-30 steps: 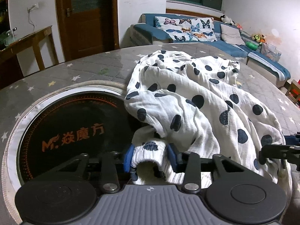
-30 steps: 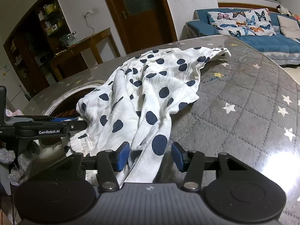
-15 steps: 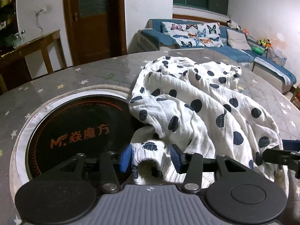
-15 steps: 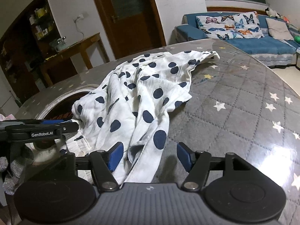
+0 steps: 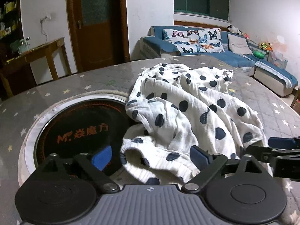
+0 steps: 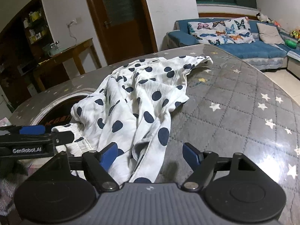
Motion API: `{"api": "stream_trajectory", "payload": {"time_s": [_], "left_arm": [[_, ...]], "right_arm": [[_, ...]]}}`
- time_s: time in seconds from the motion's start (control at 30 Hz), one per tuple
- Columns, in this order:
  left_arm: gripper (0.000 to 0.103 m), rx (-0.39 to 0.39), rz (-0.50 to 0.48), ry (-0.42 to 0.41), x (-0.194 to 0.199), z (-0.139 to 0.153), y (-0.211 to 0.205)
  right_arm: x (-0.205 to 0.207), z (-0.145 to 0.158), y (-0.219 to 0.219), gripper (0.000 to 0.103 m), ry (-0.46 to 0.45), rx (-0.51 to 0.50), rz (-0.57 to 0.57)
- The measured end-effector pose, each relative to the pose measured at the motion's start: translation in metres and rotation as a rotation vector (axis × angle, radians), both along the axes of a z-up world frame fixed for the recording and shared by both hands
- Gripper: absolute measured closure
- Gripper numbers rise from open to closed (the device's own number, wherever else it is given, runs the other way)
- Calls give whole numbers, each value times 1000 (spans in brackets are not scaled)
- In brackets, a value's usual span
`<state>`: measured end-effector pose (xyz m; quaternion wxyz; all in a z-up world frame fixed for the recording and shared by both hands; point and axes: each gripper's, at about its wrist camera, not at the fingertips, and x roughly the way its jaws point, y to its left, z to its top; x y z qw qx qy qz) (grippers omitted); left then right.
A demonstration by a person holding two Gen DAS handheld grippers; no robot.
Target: Fold clothes
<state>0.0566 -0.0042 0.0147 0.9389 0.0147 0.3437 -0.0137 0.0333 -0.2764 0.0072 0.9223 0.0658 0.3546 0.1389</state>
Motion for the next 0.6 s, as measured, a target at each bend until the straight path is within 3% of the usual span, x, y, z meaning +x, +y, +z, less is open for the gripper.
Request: {"api": "stream_trajectory", "payload": {"time_s": [0.23,0.6], "left_arm": [[2,-10,-4,-1,-6,0,-4],[0,5,-14,-11,-13,0,-9]], "right_arm": [[-5,2,1,18,-9,-1,-19],[-11,0,0,18,-3,2,-31]]}}
